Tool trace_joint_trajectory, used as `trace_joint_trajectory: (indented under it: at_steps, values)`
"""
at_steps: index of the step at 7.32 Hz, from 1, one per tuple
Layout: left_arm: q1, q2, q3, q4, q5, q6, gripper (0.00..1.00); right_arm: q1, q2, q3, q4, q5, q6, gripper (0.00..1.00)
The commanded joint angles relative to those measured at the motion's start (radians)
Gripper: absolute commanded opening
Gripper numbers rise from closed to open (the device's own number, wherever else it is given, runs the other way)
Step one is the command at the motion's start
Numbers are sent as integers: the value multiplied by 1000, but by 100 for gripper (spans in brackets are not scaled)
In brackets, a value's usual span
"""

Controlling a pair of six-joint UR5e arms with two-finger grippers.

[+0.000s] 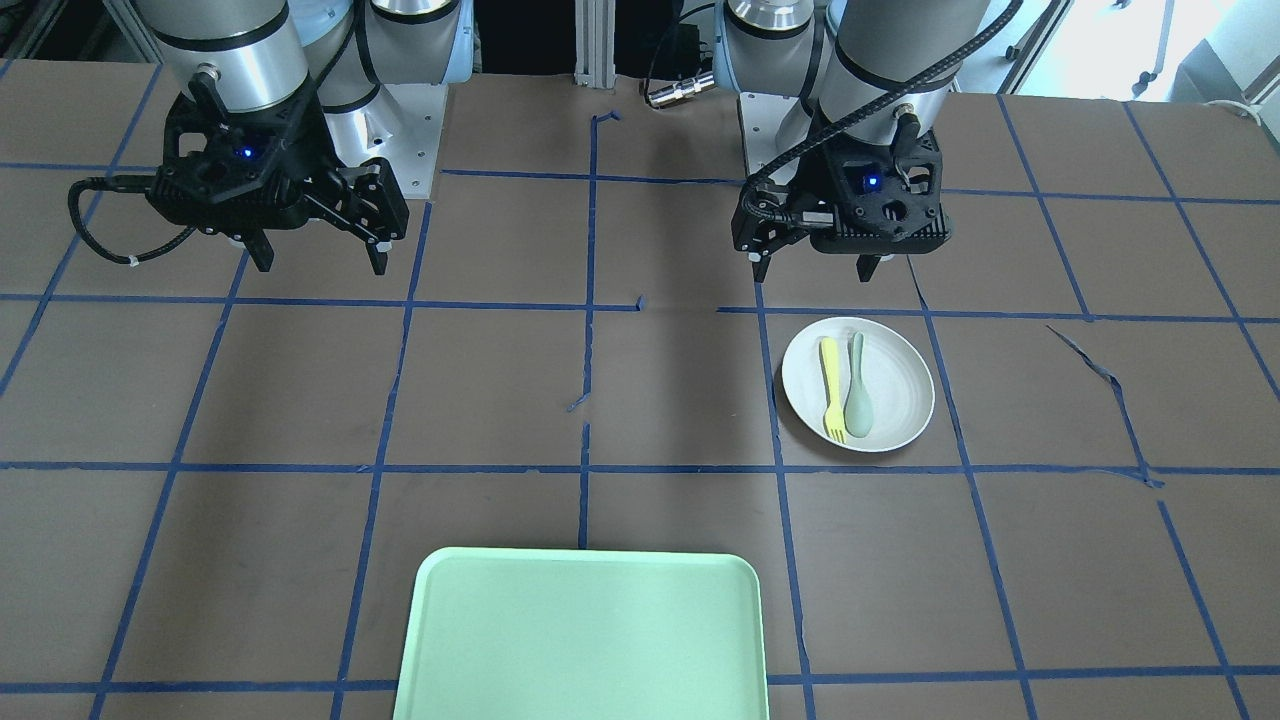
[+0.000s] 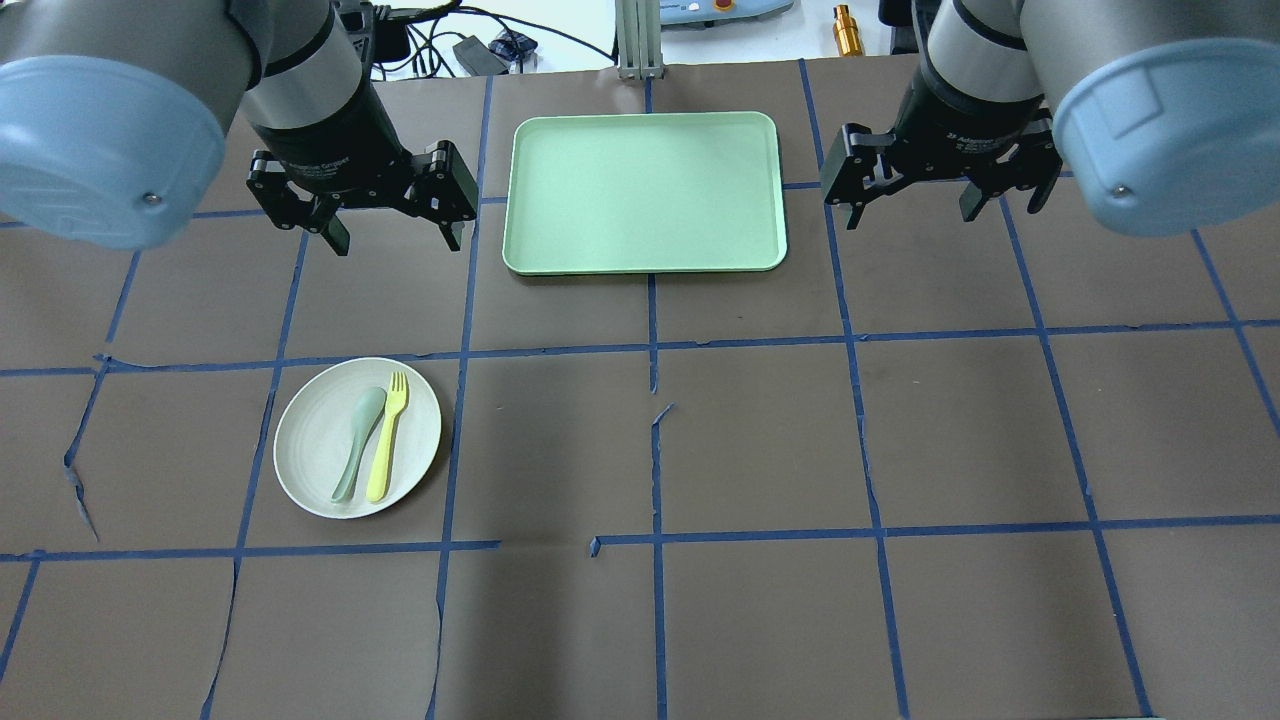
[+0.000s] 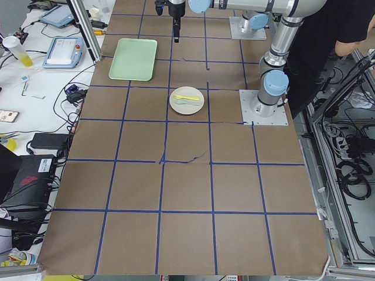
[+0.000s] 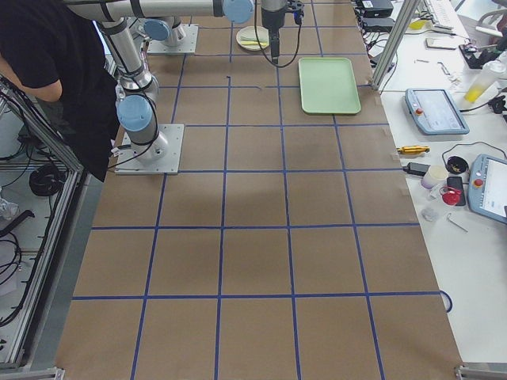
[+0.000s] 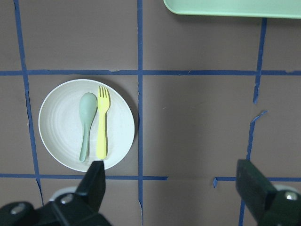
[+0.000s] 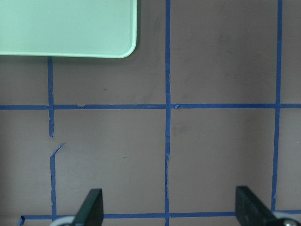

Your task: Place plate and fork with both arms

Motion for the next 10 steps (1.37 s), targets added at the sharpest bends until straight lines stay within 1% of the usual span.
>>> trace_joint_trajectory:
  at_steps: [1, 3, 10]
  values:
    - [-2, 7, -6, 0, 0, 0, 100, 1, 0, 16, -21, -1, 17, 100]
    - [-2, 14, -12, 0, 0, 1, 100, 1, -3, 28, -27, 1, 17, 100]
    - [-2, 9, -13, -1, 0, -18, 100, 0, -3, 19, -21, -4, 17, 100]
